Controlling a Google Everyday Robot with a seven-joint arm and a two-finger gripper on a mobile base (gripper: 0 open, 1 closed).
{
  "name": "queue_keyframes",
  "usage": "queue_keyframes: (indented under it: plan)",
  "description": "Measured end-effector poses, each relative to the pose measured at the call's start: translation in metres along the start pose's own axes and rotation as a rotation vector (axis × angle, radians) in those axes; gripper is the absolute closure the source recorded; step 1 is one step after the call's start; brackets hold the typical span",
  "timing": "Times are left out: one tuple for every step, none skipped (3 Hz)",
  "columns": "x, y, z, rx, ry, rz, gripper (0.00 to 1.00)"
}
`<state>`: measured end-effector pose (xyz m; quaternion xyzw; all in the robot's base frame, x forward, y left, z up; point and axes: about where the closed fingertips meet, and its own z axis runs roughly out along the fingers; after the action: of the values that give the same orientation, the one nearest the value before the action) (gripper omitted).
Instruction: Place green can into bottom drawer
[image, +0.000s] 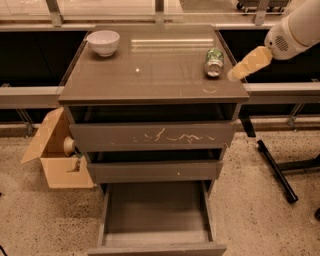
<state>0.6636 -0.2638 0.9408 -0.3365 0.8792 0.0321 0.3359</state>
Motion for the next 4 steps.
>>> queue_keyframes:
  plan:
    - [-0.021, -0.02, 0.022, 0.038, -0.016, 0.148, 0.0]
    - [-0.04, -0.031, 0.049, 0.032, -0.009, 0.281, 0.0]
    - [-0.056, -0.034, 0.077, 0.005, 0.004, 0.369, 0.0]
    - [-0.061, -0.035, 0.105, -0.007, 0.035, 0.428, 0.0]
